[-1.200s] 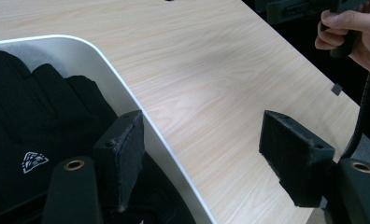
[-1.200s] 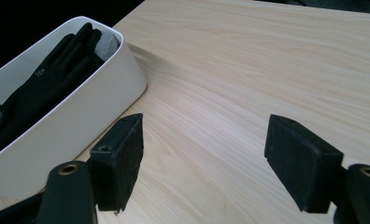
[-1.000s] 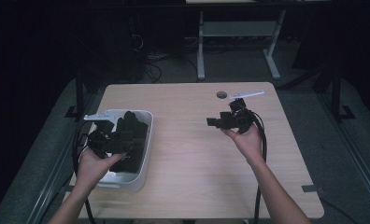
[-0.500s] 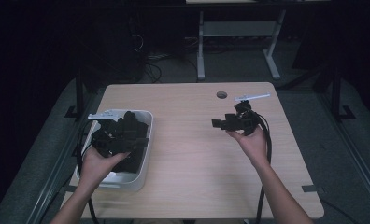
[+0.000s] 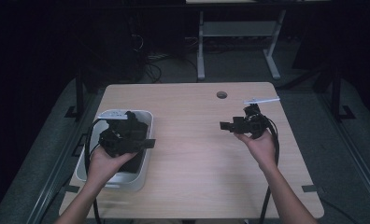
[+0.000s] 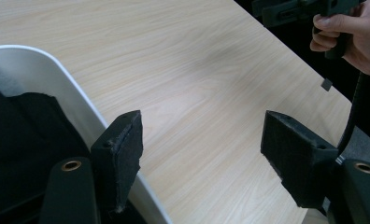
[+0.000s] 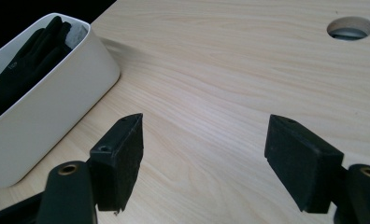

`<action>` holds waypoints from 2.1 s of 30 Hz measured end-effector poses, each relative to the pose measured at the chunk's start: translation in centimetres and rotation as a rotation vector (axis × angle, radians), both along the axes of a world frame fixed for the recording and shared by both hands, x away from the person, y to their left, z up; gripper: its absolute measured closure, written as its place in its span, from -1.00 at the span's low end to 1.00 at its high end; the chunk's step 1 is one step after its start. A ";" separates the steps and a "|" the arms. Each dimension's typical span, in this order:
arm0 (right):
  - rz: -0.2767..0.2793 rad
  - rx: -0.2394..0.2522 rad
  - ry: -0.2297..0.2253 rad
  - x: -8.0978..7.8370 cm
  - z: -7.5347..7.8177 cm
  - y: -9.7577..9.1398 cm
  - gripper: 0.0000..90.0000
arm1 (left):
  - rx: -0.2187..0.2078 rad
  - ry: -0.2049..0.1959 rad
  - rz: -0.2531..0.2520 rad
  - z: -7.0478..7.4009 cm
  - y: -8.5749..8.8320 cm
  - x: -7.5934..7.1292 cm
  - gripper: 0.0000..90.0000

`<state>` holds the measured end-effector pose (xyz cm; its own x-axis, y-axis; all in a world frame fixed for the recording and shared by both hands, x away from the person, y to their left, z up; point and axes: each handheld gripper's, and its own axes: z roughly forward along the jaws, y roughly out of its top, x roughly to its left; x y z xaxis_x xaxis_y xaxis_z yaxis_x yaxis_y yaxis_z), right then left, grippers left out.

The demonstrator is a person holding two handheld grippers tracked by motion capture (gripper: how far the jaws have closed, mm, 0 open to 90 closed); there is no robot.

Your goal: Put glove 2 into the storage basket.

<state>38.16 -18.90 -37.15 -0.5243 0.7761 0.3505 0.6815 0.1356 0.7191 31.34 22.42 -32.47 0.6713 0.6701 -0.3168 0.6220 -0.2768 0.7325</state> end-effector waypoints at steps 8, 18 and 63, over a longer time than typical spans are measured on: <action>-0.026 -0.004 0.019 -0.6 -0.9 -1.8 -0.39 | 0.000 -0.001 -0.019 -0.2 -1.3 0.1 -0.36; -0.056 -0.007 0.035 -1.1 -1.7 -3.6 -0.39 | 0.003 0.001 -0.033 -0.5 -2.4 0.1 -0.38; -0.121 0.023 0.049 -6.4 -6.4 -10.6 -0.39 | -0.005 0.010 -0.136 -4.2 -9.9 -1.1 -0.40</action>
<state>31.81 -29.48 -43.53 -0.4091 0.8243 0.3914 0.7263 0.0344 0.6865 30.27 12.57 -36.63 0.7527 0.5713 -0.3272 0.5863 -0.3557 0.7278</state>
